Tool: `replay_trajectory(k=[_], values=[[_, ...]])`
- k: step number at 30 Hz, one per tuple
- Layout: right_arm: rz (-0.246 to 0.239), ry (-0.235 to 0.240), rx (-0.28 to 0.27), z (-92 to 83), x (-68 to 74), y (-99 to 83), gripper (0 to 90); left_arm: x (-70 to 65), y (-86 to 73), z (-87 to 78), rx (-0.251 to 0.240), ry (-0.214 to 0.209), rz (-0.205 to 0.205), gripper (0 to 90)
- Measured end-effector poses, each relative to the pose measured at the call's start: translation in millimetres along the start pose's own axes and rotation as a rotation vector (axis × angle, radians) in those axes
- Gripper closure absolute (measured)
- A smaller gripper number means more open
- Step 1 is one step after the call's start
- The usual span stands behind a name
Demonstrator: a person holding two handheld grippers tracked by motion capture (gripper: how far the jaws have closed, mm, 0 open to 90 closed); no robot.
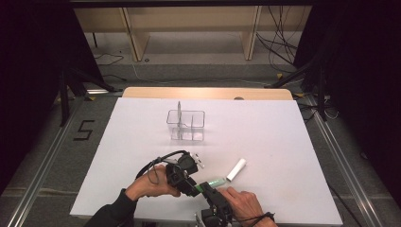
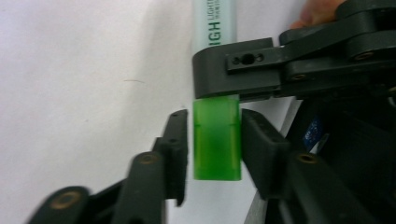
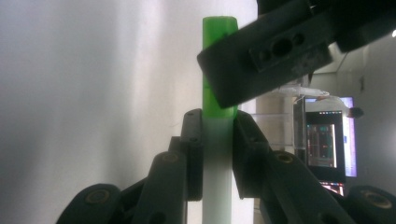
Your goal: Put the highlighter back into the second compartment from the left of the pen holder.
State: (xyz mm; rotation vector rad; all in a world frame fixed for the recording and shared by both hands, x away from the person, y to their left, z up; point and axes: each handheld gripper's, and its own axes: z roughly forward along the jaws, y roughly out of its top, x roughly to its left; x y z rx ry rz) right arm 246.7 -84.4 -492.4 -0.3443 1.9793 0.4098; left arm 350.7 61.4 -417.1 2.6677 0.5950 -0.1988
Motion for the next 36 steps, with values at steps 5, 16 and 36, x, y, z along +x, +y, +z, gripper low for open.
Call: replay_trajectory(k=[5, 16, 36], values=[[0.023, 0.009, 0.017, -0.4, -0.7, -4.9, 77.2, 2.6, -6.3, -8.1, -0.027, 0.021, -0.022, 46.2], [0.115, -0.001, 0.037, -2.8, -12.5, -28.4, 77.1, 18.7, -31.4, -18.1, -0.129, 0.040, -0.085, 34.5], [0.546, 0.040, 0.017, -2.2, -48.8, -59.8, 77.0, 18.4, -52.8, -15.6, -0.374, 0.166, -0.125, 19.3]])
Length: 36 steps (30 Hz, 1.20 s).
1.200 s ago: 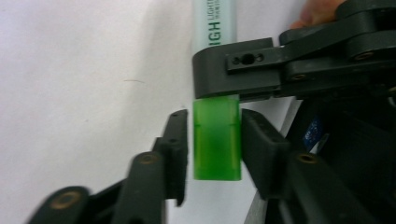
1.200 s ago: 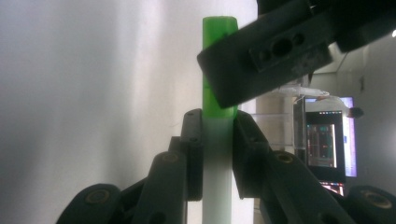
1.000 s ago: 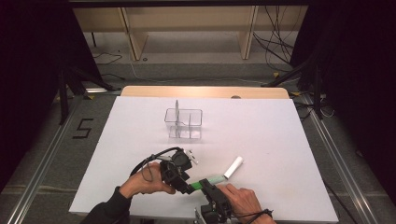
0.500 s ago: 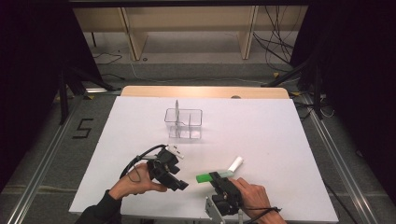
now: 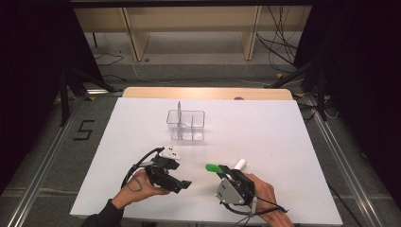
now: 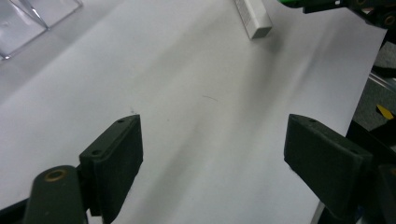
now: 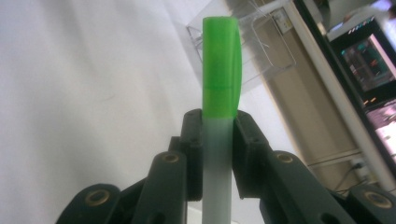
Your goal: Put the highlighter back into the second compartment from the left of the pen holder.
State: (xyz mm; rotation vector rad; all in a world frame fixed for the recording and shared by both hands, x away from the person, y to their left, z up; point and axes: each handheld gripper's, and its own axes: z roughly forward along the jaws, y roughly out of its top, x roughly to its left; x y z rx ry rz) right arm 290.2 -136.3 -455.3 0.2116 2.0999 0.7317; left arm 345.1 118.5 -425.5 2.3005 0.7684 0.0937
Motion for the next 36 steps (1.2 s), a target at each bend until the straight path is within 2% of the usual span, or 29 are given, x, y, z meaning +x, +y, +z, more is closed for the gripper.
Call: replay_trajectory(k=[5, 9, 10, 15, 18, 24, 29, 36], values=[[0.137, 0.040, -0.026, 0.3, -14.0, -2.2, 76.9, -0.1, -10.9, -1.7, -0.066, 0.028, -0.010, 18.1], [0.282, 0.081, -0.043, 3.7, -27.0, -3.1, 76.8, -2.3, -18.4, -0.8, -0.087, 0.055, -0.027, 17.6], [0.336, 0.098, -0.050, 5.1, -31.2, -3.3, 76.9, -2.6, -19.6, -0.6, -0.092, 0.060, -0.029, 17.5], [0.501, 0.162, -0.097, 11.4, -46.5, -2.1, 76.9, -4.5, -26.3, -0.5, -0.120, 0.090, -0.027, 16.9], [0.590, 0.195, -0.122, 16.4, -54.1, -0.9, 76.9, -5.7, -28.8, -2.5, -0.159, 0.106, -0.027, 16.9], [0.699, 0.223, -0.156, 29.3, -64.3, 1.5, 76.9, -5.6, -32.8, -8.9, -0.228, 0.109, -0.027, 16.9], [0.767, 0.237, -0.167, 38.4, -71.3, 2.6, 76.9, -4.6, -38.0, -9.8, -0.232, 0.113, -0.030, 16.9], [0.838, 0.238, -0.176, 52.2, -80.8, 6.7, 76.9, -2.2, -42.1, -13.5, -0.272, 0.112, -0.051, 16.9]])
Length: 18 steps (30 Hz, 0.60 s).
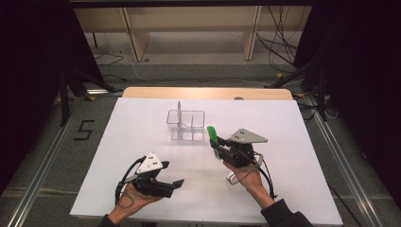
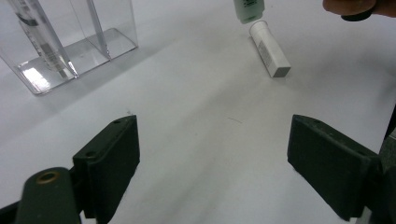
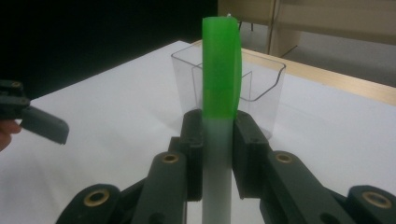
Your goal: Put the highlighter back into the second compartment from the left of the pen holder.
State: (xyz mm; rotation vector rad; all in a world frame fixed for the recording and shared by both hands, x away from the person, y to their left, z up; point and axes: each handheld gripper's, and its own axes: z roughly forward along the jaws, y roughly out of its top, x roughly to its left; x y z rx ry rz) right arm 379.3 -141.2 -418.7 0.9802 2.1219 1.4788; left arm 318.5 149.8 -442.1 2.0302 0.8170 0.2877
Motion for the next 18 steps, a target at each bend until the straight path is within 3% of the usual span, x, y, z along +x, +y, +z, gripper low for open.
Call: replay_trajectory(k=[8, 18], values=[[0.074, 0.010, -0.021, 17.8, -8.6, 15.4, 76.9, 2.4, -4.7, -1.7, -0.006, 0.016, -0.009, 16.2], [0.091, -0.012, -0.037, 39.8, -13.5, 32.6, 76.9, 5.3, -12.0, -5.6, -0.007, 0.019, -0.017, 16.2]])
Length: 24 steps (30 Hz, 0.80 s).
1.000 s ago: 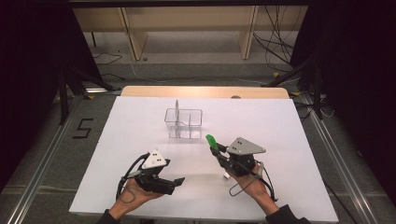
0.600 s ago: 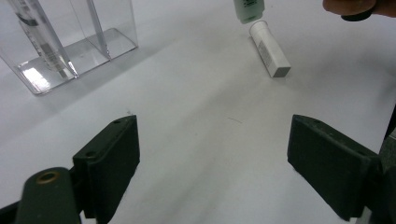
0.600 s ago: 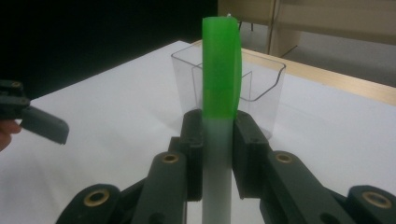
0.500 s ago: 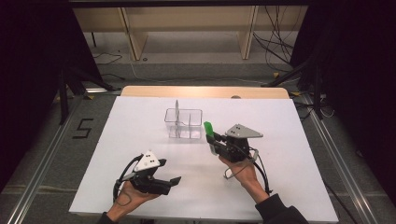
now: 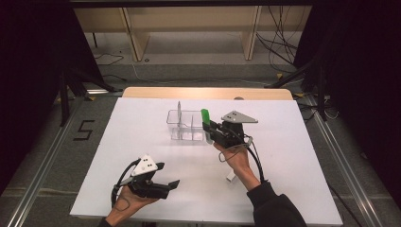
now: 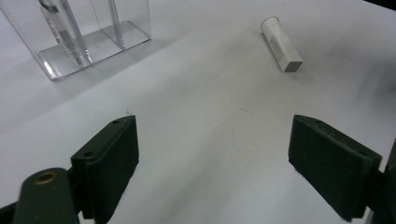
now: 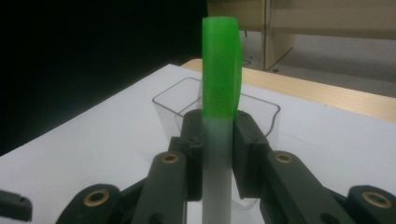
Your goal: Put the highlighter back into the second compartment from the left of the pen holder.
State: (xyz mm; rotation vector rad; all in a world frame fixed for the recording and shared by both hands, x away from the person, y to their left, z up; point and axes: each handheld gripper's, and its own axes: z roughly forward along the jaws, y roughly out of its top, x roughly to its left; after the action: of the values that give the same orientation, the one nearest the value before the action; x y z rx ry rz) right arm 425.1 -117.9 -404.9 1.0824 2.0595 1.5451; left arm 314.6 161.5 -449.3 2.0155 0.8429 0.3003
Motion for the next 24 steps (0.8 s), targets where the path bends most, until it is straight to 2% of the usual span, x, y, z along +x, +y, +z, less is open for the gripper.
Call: replay_trajectory(k=[4, 13, 24], values=[[0.014, -0.002, -0.010, 8.8, -0.4, 7.1, 76.9, -1.9, 0.2, 0.8, 0.008, 0.010, 0.017, 16.2], [0.031, -0.032, -0.034, 31.8, -3.1, 24.1, 76.9, -3.4, -0.3, 1.9, 0.000, -0.003, 0.021, 16.2], [0.007, -0.054, -0.023, 57.4, 8.1, 35.7, 76.9, -4.5, -1.3, 3.2, -0.004, -0.006, 0.020, 16.2]])
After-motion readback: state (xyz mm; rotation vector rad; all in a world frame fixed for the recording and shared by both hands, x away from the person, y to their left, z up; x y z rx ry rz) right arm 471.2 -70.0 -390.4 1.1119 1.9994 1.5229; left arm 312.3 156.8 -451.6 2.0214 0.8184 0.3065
